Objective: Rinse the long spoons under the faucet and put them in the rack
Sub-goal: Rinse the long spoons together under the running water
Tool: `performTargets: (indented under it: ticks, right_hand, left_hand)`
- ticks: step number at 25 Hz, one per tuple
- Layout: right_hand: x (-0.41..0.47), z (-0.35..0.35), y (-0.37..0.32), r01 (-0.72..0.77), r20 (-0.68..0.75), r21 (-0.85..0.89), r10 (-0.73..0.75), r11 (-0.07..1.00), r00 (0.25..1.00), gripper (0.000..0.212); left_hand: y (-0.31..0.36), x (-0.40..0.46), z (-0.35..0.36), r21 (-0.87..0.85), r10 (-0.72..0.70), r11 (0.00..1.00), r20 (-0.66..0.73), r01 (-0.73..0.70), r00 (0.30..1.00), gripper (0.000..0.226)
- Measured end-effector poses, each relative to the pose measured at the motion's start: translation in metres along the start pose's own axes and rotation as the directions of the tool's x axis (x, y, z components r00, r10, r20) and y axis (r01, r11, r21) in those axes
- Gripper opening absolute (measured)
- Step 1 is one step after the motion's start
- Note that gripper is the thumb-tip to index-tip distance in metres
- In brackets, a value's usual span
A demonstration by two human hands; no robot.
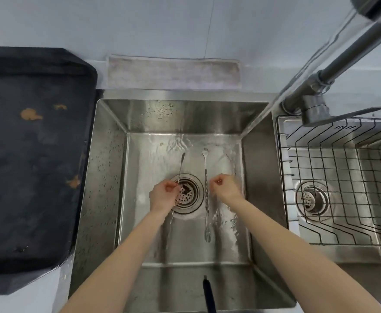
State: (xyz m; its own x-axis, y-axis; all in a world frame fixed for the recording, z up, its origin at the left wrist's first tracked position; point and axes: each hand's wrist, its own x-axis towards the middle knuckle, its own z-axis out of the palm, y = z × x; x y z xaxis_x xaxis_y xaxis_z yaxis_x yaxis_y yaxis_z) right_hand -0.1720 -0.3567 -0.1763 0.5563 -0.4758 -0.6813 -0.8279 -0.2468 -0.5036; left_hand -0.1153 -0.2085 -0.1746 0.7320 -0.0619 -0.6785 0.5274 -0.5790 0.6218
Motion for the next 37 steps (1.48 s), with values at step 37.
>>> performTargets:
  ticks: [37]
  right_hand:
    - [0.000, 0.030, -0.002, -0.010, -0.091, -0.310, -0.019, 0.951, 0.996, 0.021]
  left_hand:
    - [-0.032, 0.025, -0.004, 0.452, 0.200, 0.878, -0.056, -0.153, 0.978, 0.017]
